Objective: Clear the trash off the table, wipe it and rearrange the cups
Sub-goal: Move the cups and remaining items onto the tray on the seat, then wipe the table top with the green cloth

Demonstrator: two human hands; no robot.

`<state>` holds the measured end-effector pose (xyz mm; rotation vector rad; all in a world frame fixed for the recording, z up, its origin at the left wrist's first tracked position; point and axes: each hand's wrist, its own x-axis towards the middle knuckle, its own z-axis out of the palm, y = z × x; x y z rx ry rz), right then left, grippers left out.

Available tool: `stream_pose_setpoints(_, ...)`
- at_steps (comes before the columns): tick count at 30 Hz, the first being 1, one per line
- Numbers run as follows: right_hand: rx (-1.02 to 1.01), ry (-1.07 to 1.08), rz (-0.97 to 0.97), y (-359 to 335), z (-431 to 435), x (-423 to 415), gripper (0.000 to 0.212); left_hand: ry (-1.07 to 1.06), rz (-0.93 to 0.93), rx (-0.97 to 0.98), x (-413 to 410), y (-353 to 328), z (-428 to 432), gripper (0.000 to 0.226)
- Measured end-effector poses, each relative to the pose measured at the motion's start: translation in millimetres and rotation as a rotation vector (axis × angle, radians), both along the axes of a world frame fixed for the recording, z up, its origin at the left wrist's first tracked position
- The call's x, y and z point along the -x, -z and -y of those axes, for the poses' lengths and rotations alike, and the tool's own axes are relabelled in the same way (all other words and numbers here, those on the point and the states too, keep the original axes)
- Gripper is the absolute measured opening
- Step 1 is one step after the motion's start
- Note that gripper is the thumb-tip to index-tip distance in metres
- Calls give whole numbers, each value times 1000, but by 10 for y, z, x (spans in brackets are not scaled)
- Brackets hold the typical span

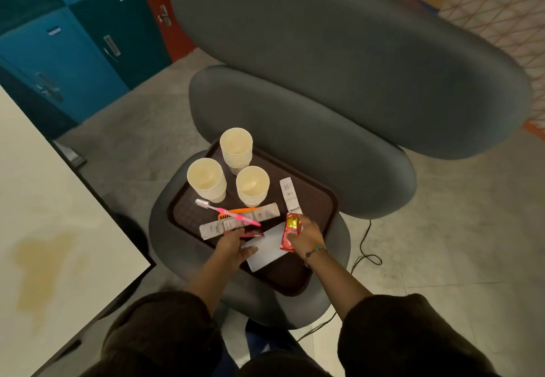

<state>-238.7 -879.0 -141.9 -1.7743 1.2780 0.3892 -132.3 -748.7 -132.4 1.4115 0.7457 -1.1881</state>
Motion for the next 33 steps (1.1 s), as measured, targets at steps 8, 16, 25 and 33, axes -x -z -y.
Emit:
stream_pose_setpoints(8,106,-93,168,-495,-268,-110,30,121,58,-79,66,-286,-198,40)
stream_pose_setpoints(16,-93,-355,408,-1071,-1011,-451,19,187,327,20,141,-1120,-807,16)
stream_pose_setpoints(25,-156,-678,519,-1523,-2129,-978,17,27,606,-178,0,-1631,-2480,27)
stream_pose_setpoints(33,-207,-875,523,-1682,-3809,-1039,21,-240,643,-232,422,-1773,-4155,25)
